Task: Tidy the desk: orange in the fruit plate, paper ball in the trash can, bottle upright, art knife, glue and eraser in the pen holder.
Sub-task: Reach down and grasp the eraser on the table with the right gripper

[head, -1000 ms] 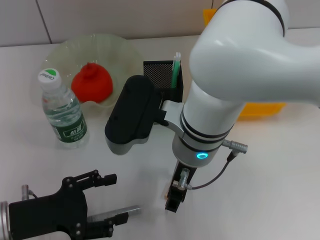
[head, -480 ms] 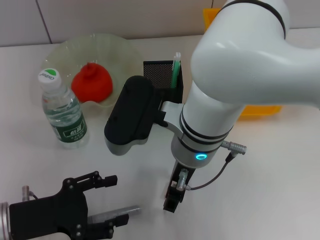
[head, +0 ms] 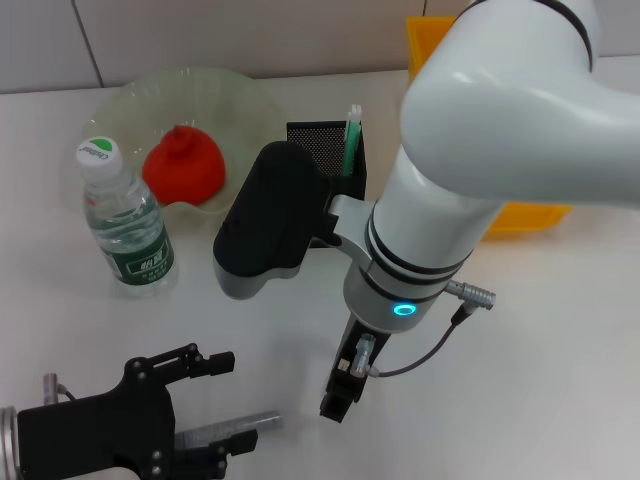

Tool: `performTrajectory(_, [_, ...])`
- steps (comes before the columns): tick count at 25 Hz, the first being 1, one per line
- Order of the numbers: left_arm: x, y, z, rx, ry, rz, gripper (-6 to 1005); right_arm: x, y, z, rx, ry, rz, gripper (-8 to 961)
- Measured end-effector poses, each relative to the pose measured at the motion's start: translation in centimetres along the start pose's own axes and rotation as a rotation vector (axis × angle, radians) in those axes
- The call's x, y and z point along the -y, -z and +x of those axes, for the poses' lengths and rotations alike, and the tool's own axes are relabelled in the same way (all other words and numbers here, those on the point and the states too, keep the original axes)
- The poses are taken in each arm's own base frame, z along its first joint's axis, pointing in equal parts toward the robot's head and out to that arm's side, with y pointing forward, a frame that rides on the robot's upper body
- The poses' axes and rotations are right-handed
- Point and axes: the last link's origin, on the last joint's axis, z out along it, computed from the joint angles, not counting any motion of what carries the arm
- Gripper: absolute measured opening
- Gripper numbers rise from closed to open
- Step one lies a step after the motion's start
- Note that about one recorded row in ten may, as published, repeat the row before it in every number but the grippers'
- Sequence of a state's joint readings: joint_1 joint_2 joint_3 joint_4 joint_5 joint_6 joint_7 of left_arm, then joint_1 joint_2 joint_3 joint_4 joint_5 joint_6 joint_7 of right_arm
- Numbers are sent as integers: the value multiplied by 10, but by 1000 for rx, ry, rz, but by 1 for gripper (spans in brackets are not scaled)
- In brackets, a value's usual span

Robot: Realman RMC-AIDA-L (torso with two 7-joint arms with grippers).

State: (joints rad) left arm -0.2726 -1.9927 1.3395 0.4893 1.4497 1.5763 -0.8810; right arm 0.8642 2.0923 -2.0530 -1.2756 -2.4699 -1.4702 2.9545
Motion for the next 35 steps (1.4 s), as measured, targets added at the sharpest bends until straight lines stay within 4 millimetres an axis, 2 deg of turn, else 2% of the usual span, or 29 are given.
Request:
performTrajectory(16, [-1, -1, 2, -4, -7, -13, 807, -1, -1, 2, -3, 26, 33, 786])
performTrajectory(35, [-1, -2, 2, -11, -6, -17, 807, 0, -4, 4, -7, 19, 32, 737])
